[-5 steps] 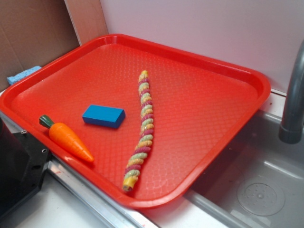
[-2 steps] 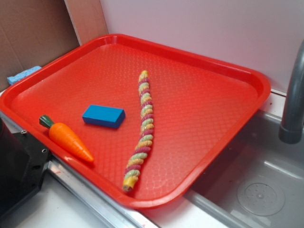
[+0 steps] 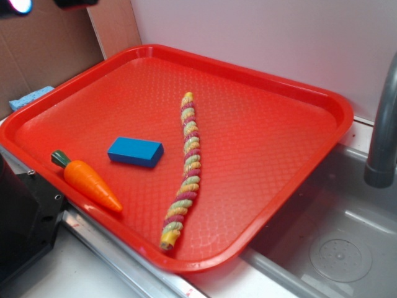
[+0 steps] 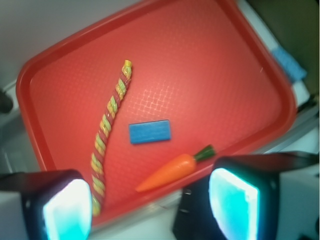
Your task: Grab the multicolored rope.
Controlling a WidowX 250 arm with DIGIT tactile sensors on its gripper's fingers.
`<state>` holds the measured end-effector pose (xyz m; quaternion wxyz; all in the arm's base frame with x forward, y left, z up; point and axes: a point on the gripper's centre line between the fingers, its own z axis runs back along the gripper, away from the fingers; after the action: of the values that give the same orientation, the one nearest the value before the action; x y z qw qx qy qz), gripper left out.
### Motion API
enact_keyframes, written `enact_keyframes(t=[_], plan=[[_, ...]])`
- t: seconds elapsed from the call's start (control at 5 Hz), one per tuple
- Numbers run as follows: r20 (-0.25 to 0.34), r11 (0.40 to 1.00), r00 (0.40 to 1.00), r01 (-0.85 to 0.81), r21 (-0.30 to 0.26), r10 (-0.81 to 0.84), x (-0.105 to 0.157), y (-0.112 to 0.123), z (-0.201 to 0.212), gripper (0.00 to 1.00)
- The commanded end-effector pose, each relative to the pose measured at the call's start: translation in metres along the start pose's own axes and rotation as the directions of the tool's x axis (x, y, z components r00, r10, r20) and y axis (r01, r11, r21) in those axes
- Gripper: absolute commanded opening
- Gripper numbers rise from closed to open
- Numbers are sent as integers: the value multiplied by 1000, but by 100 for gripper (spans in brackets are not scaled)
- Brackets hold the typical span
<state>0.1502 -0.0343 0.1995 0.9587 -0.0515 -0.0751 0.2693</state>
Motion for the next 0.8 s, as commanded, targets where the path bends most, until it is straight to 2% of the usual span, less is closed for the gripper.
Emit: enact_keyframes(t=[0.0,0.2,0.4,0.6], plan=[[-57,980,979,-196,-38,194,-1,-42,-65,100],[-58,975,973,-224,-4,223,-7,-57,-98,100],[2,964,966,-259,51,260,-12,-67,-138,100],[20,956,960,-280,87,279,-14,-69,-164,100]])
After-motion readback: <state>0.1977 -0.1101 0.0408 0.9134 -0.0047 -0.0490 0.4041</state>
